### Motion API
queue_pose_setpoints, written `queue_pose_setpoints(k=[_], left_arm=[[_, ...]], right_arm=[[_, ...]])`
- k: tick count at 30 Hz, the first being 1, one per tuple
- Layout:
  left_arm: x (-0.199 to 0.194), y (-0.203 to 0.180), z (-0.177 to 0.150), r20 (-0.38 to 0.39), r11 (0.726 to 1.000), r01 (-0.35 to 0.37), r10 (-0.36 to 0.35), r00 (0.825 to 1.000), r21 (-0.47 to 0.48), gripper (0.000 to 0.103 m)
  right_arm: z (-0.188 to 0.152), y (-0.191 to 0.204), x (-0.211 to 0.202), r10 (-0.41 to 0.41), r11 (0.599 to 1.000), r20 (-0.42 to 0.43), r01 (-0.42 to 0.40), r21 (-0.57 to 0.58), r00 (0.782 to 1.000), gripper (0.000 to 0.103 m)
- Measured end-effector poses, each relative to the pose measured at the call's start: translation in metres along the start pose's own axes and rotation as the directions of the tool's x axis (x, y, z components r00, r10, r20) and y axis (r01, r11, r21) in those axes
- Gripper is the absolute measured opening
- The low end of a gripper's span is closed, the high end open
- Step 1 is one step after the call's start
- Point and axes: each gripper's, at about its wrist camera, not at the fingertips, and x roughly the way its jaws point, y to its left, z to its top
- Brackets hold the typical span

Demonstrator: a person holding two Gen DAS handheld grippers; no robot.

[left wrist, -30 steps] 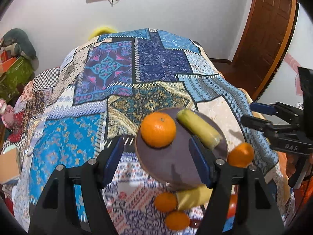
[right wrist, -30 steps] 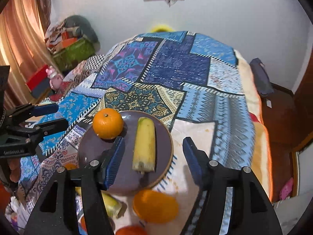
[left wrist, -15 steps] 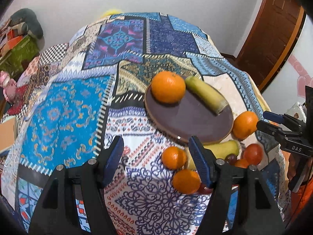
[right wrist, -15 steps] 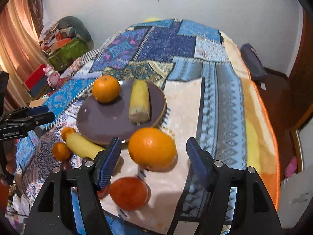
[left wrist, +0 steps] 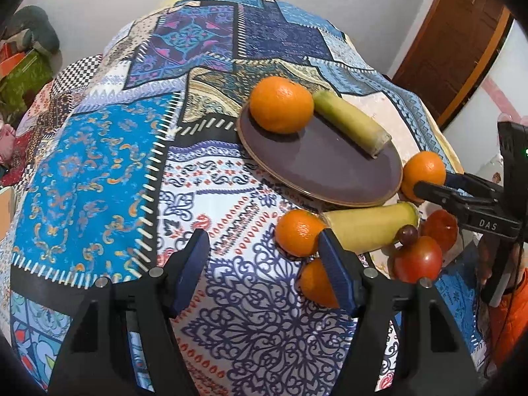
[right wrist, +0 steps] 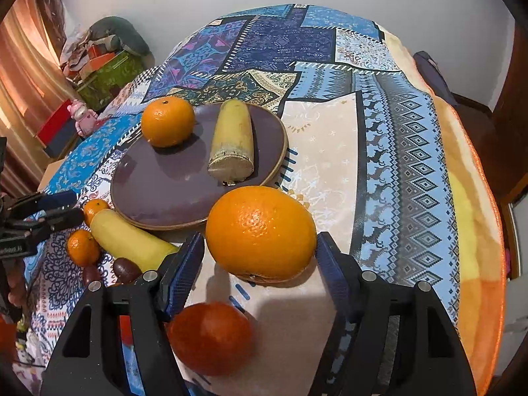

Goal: Organize fruits
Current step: 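Withdraw both tools and move the right tool toward the large navel orange, then grasp a small mandarin with the left tool while the right tool grasps the large orange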

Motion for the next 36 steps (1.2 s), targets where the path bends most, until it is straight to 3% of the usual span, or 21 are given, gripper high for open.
queue_pose_setpoints(k=[10,23,36], left_arm=[[0.012,0.0,0.009,0.0,0.997,0.058,-0.058,0.998,-0.041,0.061],[0.019,-0.012,0.016,-0.003,0.994,0.109,-0.109,0.994,-0.014,0.033],[-0.004,-0.012,0.018,0.046,0.997,0.076,-0.076,0.996,-0.009,0.032]], right_arm=[[-0.005,-0.001,-0.002,0.007,1.0,0.014,-0.006,-0.007,1.0,0.063],[-0.007,-0.002,-0.02,0.026,1.0,0.048,-0.026,0.009,0.999,0.062],[0.012,0.019,-0.029,0.073,0.997,0.103,-0.071,-0.022,0.992,0.062]])
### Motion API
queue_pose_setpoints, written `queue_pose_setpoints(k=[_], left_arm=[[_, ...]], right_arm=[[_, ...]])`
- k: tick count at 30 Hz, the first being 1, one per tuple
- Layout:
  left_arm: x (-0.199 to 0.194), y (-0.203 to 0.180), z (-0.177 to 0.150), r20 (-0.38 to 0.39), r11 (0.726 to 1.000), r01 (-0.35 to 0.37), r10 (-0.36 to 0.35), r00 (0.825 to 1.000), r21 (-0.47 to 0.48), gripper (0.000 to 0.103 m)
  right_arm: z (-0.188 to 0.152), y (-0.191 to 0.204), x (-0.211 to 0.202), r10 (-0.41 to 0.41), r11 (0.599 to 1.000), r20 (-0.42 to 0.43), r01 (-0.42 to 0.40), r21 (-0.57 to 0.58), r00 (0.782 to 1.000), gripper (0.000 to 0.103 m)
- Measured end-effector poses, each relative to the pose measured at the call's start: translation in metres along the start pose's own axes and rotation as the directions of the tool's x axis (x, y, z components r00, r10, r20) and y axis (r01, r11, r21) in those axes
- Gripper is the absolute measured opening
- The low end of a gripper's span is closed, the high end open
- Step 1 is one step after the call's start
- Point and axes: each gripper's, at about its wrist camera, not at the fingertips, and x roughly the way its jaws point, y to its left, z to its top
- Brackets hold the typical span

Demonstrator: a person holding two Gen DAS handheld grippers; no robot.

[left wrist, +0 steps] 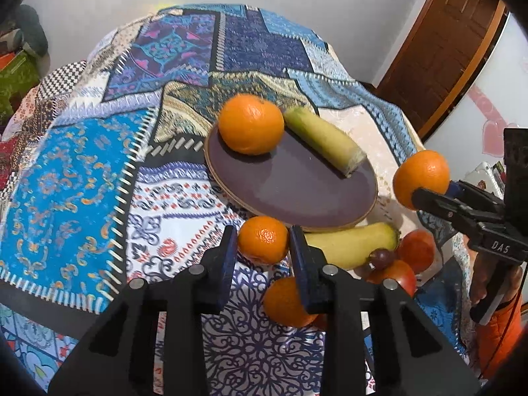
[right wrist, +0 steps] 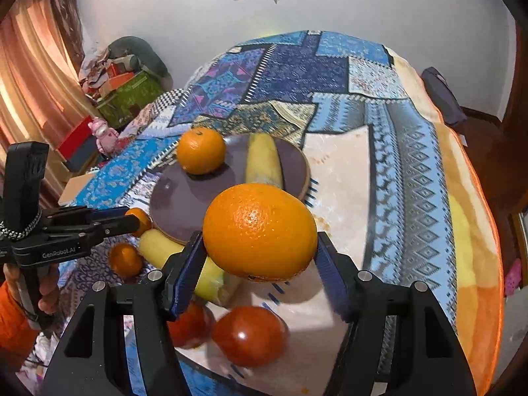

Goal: Organize fruits
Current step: 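Grasp a small mandarin with the left tool while the right tool grasps the large orange, then place the mandarin on the plate with the left tool while the right tool carries the orange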

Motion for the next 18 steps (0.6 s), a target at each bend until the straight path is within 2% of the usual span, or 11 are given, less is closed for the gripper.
queue_pose_setpoints(k=[9,18], left_arm=[[-0.02,0.002,0.026,0.082,1.0,-0.02,0.02,0.996,0.003,0.032],[-0.002,0.003,0.045,0.082,0.999,-0.033,0.033,0.996,0.006,0.032]], right_arm=[[0.021,0.022,0.021,0.046,0.998,0.003,-0.046,-0.036,0.999,0.062],[0.034,0.036,0.049,0.046,0.996,-0.022,-0.048,-0.079,0.999,0.062]])
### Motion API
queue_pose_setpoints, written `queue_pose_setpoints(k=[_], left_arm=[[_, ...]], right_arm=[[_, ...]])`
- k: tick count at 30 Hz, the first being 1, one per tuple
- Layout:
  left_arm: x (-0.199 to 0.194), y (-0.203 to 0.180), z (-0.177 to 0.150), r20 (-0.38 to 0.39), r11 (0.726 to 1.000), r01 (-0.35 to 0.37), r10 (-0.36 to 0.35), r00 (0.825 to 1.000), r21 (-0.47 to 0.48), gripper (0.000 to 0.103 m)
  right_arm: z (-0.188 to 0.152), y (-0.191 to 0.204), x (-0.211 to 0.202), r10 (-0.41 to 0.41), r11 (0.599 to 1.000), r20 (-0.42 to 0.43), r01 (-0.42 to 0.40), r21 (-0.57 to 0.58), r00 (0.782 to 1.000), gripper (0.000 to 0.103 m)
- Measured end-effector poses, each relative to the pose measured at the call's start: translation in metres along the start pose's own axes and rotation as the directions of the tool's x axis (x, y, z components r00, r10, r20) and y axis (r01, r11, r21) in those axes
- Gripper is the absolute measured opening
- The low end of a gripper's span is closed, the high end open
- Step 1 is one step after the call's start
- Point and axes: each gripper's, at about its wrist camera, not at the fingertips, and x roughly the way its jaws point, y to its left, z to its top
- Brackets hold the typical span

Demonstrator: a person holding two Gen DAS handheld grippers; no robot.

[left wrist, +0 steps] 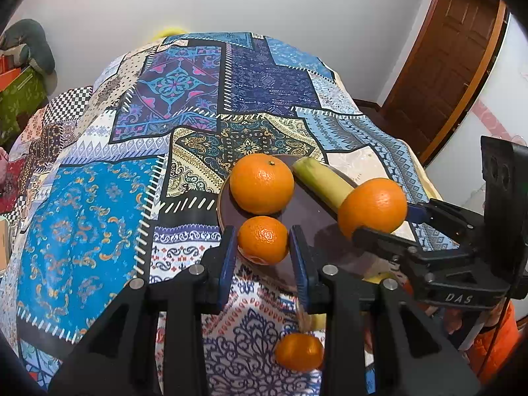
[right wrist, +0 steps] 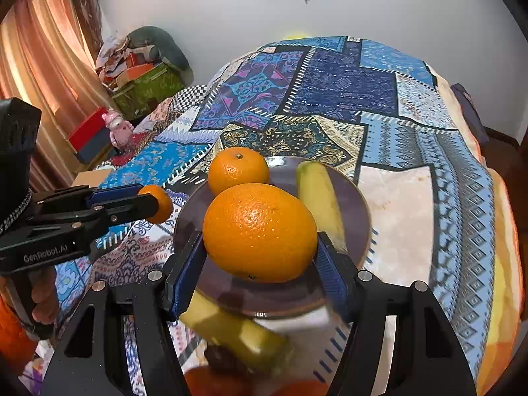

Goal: Organize fruits
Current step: 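Place the mandarin on the plate with the left tool while the right tool carries the orange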

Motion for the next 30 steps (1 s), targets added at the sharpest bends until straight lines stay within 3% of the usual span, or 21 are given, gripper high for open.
queue_pose_setpoints(k=[17,30], left_arm=[[0.047,0.002,0.011,-0.061,0.999,-0.032,0.032,0.998,0.004,0.032],[0.045,0.008,0.006,-0.087,0.999,-0.025,0.023,0.996,-0.027,0.032]], right_arm=[[0.01,0.009,0.029,-0.034,0.998,-0.067,0.029,-0.063,0.997,0.063],[0.007,0.011,0.039,-0.041,0.997,-0.13,0.033,-0.063,0.991,0.064]])
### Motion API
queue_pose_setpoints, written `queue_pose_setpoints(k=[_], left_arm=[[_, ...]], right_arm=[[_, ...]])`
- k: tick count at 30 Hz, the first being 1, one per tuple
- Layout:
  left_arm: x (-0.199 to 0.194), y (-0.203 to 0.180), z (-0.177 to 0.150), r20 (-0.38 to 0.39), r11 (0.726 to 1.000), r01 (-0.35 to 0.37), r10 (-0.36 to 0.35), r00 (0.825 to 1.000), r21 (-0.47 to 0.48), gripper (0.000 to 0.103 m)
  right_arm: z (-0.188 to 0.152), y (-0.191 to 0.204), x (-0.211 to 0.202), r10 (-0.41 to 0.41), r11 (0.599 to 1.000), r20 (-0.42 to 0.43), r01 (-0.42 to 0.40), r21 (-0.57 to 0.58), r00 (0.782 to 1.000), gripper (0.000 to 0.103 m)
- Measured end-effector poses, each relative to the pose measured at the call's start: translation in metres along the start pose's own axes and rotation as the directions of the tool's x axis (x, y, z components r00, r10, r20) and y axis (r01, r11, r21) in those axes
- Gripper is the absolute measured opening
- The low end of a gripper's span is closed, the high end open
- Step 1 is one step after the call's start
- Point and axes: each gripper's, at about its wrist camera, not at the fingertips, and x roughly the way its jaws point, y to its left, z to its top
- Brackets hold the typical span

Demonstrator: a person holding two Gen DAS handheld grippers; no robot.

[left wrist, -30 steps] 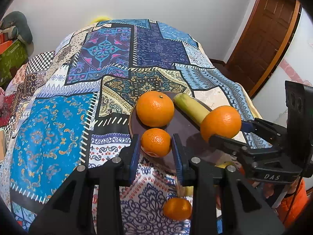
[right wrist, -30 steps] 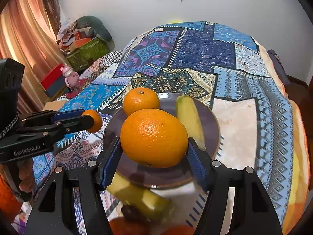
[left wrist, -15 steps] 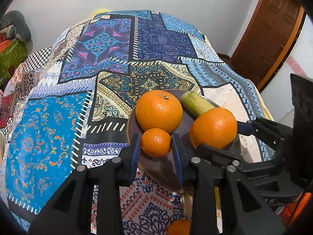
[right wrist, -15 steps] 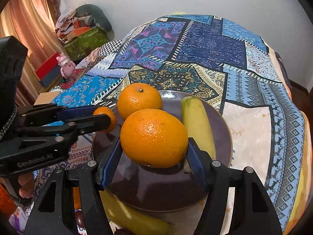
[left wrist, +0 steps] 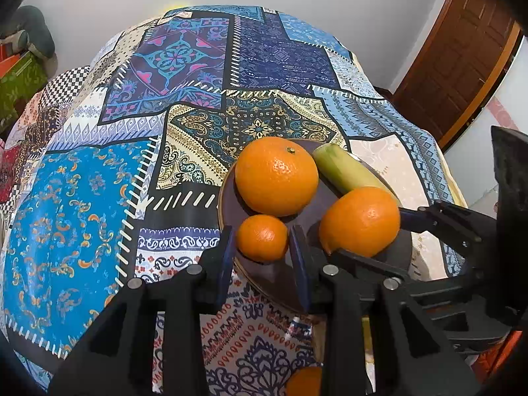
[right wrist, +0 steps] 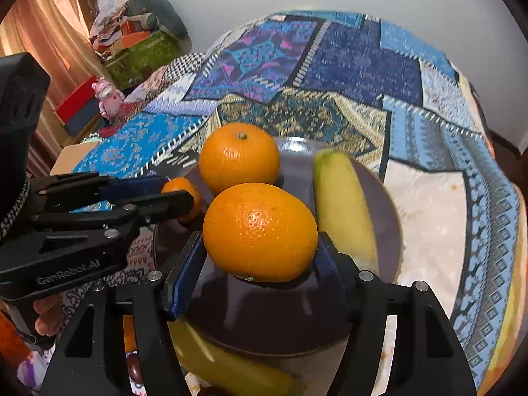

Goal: Organize fruits
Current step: 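Place the mandarin on the plate with the left tool while the right tool carries the orange, then lower the large orange onto the plate and open the right tool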

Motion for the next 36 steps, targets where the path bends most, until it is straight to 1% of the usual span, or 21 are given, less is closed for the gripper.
queue_pose_setpoints(k=[4,12,14,17,20,23,28,30,31,33,34,35,36], left_arm=[[-0.01,-0.001,-0.003,0.013,1.0,-0.004,0.004,1.0,0.006,0.034],[-0.04,0.001,-0.009,0.046,1.0,0.0,0.0,0.999,-0.012,0.034],[-0.048,0.0,-0.011,0.056,1.0,-0.003,0.004,0.998,-0.01,0.037],[-0.061,-0.001,-0.015,0.077,1.0,-0.009,0.01,0.997,-0.009,0.043],[-0.068,-0.002,-0.018,0.087,1.0,-0.017,0.017,0.996,-0.002,0.044],[-0.075,-0.002,-0.023,0.088,1.0,-0.016,0.016,0.996,-0.003,0.048],[-0.081,-0.002,-0.03,0.088,1.0,-0.027,0.027,0.996,-0.001,0.048],[-0.083,-0.001,-0.033,0.087,1.0,-0.029,0.029,0.996,-0.002,0.049],[-0.084,0.0,-0.034,0.086,1.0,-0.027,0.027,0.996,-0.004,0.049],[-0.085,0.002,-0.037,0.085,1.0,-0.024,0.025,0.996,-0.012,0.051],[-0.085,0.003,-0.038,0.085,1.0,-0.025,0.026,0.996,-0.014,0.051],[-0.085,0.004,-0.039,0.083,1.0,-0.026,0.027,0.996,-0.016,0.051],[-0.084,0.005,-0.039,0.081,0.999,-0.028,0.029,0.996,-0.019,0.051]], right_arm=[[-0.004,0.002,-0.002,-0.004,1.0,-0.015,0.004,-0.006,1.0,0.064],[-0.012,-0.005,-0.01,0.018,0.999,-0.027,-0.018,0.027,0.999,0.064],[-0.014,-0.005,-0.012,0.019,0.999,-0.032,-0.018,0.032,0.999,0.064],[-0.016,-0.005,-0.015,0.0,0.999,-0.037,0.001,0.032,0.999,0.064],[-0.018,-0.007,-0.018,-0.008,0.999,-0.04,0.01,0.037,0.999,0.064],[-0.019,-0.009,-0.021,-0.02,0.999,-0.047,0.022,0.048,0.999,0.064],[-0.019,-0.007,-0.023,-0.047,0.998,-0.053,0.049,0.034,0.997,0.064],[-0.019,-0.003,-0.024,-0.067,0.998,-0.055,0.068,0.011,0.996,0.064],[-0.018,-0.001,-0.024,-0.081,0.997,-0.053,0.081,-0.005,0.995,0.064],[-0.015,0.007,-0.029,-0.11,0.993,-0.017,0.109,-0.046,0.994,0.065],[-0.011,0.012,-0.036,-0.123,0.99,0.019,0.124,-0.066,0.992,0.069],[-0.008,0.013,-0.04,-0.124,0.989,0.038,0.127,-0.073,0.992,0.072],[-0.004,0.015,-0.045,-0.12,0.989,0.06,0.125,-0.076,0.991,0.078]])
